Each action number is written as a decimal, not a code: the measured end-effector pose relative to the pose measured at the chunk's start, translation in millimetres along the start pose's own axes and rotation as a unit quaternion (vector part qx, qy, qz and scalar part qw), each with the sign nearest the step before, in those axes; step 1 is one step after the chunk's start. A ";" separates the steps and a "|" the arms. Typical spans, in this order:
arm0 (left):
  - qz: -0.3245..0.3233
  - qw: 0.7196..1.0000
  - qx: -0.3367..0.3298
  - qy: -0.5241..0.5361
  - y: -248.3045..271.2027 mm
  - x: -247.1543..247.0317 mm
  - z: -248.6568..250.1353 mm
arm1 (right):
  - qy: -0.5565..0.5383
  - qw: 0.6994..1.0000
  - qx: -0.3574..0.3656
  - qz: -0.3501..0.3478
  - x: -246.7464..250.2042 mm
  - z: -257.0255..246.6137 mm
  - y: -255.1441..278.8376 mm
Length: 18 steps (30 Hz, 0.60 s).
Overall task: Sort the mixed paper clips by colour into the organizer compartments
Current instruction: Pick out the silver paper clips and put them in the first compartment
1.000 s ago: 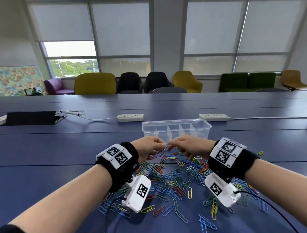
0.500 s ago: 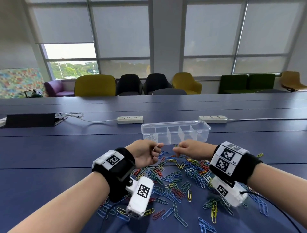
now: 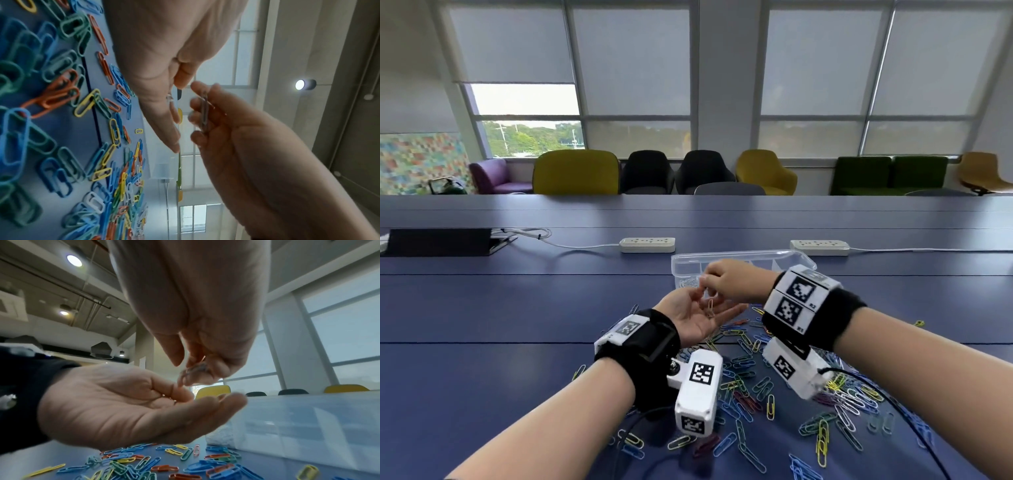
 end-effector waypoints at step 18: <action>0.271 0.767 -0.203 -0.545 -48.7 -19.7 133.3 | 0.202 0.975 -0.091 -0.022 15.2 118.7 -9.2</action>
Point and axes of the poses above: each hand's wrist, its own y-axis away from the middle knuckle, its own x-axis out of the back of the hand, z = x × y, the point moved 8 cm from there along -y, towards the middle knuckle, and after that the axes turned 6 degrees about x, right-handed, at the moved point
